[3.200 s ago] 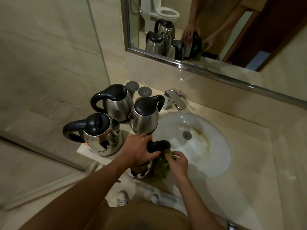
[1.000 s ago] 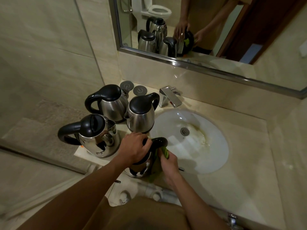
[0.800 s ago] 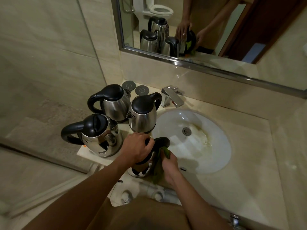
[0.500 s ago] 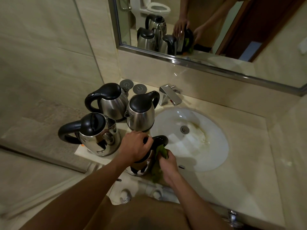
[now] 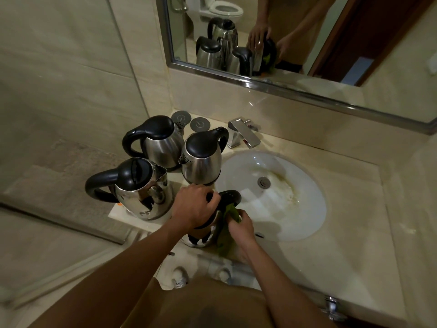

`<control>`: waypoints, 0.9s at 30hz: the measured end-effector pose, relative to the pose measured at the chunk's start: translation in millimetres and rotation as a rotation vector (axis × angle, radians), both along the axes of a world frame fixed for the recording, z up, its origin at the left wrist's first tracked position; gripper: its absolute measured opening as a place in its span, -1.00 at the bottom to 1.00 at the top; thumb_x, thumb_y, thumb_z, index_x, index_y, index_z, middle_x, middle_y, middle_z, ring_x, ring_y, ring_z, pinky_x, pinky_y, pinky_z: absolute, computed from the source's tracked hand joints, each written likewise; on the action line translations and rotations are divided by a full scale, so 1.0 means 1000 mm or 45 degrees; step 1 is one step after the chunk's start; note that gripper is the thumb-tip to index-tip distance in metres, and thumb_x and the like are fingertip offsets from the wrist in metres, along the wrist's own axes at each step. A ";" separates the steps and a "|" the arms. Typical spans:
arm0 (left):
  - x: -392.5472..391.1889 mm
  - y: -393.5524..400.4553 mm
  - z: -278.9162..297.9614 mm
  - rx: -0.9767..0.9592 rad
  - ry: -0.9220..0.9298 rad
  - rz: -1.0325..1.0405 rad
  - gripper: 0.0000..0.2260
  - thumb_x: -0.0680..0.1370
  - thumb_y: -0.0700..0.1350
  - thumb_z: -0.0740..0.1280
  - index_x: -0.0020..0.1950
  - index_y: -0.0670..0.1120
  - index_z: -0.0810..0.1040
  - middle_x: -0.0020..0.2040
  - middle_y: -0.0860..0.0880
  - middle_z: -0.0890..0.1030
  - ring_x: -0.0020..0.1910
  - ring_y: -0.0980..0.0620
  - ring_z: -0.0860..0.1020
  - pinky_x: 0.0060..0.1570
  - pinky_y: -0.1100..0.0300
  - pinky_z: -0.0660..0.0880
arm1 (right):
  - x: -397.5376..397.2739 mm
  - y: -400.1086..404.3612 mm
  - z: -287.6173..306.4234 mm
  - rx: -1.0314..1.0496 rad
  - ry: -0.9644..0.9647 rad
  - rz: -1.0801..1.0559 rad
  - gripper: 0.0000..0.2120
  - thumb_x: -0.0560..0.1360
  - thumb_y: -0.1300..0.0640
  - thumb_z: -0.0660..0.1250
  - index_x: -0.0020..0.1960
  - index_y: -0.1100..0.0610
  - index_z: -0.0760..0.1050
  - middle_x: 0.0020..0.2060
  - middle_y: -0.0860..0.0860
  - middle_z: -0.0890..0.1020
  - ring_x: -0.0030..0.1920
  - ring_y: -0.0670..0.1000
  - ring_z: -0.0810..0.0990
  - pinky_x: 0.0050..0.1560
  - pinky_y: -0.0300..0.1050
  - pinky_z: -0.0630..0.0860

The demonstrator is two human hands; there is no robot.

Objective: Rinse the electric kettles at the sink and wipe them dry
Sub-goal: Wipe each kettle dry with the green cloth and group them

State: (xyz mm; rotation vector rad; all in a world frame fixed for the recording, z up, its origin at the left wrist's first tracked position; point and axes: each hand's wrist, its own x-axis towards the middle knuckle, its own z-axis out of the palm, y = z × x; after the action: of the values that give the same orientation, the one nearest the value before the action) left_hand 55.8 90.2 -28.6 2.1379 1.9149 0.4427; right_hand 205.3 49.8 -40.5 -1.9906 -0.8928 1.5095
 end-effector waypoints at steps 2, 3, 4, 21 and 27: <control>0.000 0.001 0.001 -0.012 -0.006 -0.004 -0.51 0.54 0.22 0.00 -0.20 0.00 0.63 -0.28 0.04 0.60 -0.33 0.09 0.48 -0.30 0.14 0.46 | 0.000 0.002 0.001 -0.019 -0.030 0.046 -0.79 0.63 0.09 0.23 0.25 0.06 0.42 0.05 0.04 0.55 0.05 0.06 0.52 0.01 -0.07 0.44; 0.000 0.001 0.001 -0.017 -0.012 -0.008 -0.51 0.54 0.22 0.00 -0.18 0.00 0.64 -0.27 0.04 0.60 -0.32 0.08 0.49 -0.28 0.11 0.48 | 0.000 0.002 0.002 -0.018 -0.032 0.058 -0.80 0.63 0.09 0.23 0.24 0.07 0.42 0.05 0.05 0.55 0.04 0.05 0.52 -0.01 -0.08 0.43; 0.000 0.000 0.000 -0.018 -0.017 -0.011 -0.51 0.54 0.22 0.00 -0.18 0.00 0.64 -0.27 0.03 0.60 -0.32 0.08 0.49 -0.28 0.10 0.49 | 0.001 0.001 0.002 0.000 -0.029 0.059 -0.81 0.63 0.09 0.23 0.23 0.08 0.43 0.05 0.05 0.56 0.02 0.04 0.53 -0.03 -0.09 0.43; 0.001 -0.002 0.004 0.053 0.029 -0.006 -0.58 0.54 0.17 0.08 -0.31 -0.02 0.56 -0.38 0.03 0.54 -0.38 0.07 0.44 -0.43 0.19 0.27 | -0.008 -0.008 -0.005 0.026 -0.066 0.010 -0.82 0.66 0.04 0.17 0.21 0.08 0.40 -0.04 0.05 0.57 -0.08 0.02 0.54 -0.16 -0.09 0.43; 0.001 -0.001 0.002 0.035 0.006 0.004 -0.55 0.54 0.19 0.04 -0.29 -0.02 0.58 -0.37 0.04 0.54 -0.38 0.07 0.44 -0.40 0.17 0.32 | -0.009 -0.014 0.004 0.121 0.018 -0.080 -0.91 0.64 0.07 0.23 0.11 0.05 0.44 -0.08 0.02 0.59 -0.08 0.03 0.57 -0.23 -0.14 0.43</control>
State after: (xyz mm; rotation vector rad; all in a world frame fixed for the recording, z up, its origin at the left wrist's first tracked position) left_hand 56.8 89.1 -26.3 2.1552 1.9262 0.4678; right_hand 196.6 35.5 -36.8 -1.9201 -0.8717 1.4188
